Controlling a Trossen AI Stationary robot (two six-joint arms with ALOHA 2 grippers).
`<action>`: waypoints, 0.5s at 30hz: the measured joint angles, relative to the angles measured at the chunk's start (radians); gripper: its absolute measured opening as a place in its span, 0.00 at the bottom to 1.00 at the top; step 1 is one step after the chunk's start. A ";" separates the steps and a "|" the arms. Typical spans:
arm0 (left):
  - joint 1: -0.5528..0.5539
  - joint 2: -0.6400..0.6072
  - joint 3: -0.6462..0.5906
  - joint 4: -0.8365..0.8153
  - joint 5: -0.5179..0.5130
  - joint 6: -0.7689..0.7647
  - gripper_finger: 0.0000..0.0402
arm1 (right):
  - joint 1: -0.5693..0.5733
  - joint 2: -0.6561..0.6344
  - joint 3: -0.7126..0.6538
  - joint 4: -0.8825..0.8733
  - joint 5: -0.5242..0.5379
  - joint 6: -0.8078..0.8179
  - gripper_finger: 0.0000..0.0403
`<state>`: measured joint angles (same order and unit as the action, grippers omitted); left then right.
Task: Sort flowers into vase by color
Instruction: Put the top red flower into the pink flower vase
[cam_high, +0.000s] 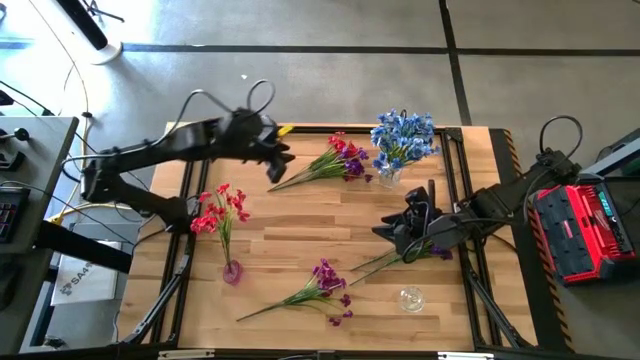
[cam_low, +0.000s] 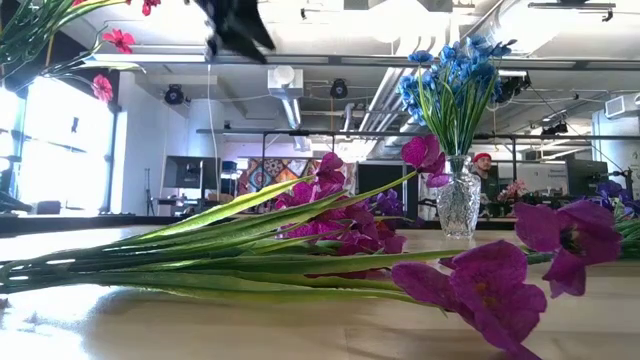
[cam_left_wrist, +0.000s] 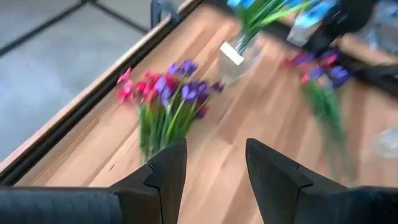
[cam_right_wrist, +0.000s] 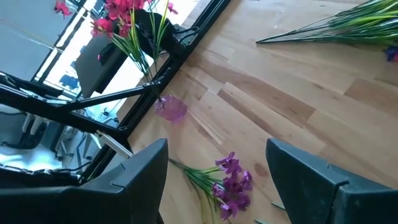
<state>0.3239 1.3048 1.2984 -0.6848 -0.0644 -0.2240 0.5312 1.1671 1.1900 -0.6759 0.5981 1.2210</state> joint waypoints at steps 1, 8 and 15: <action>0.023 0.029 0.000 0.001 0.017 0.015 0.38 | 0.000 0.000 0.000 0.000 0.000 0.004 0.64; 0.112 0.203 0.000 0.000 0.065 0.087 0.38 | 0.000 0.000 0.000 0.000 0.004 0.040 0.64; 0.157 0.328 0.000 0.002 0.040 0.146 0.38 | 0.000 0.000 0.000 -0.001 0.045 0.063 0.64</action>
<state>0.4813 1.6330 1.2980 -0.6830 -0.0243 -0.0781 0.5312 1.1671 1.1900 -0.6773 0.6432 1.2843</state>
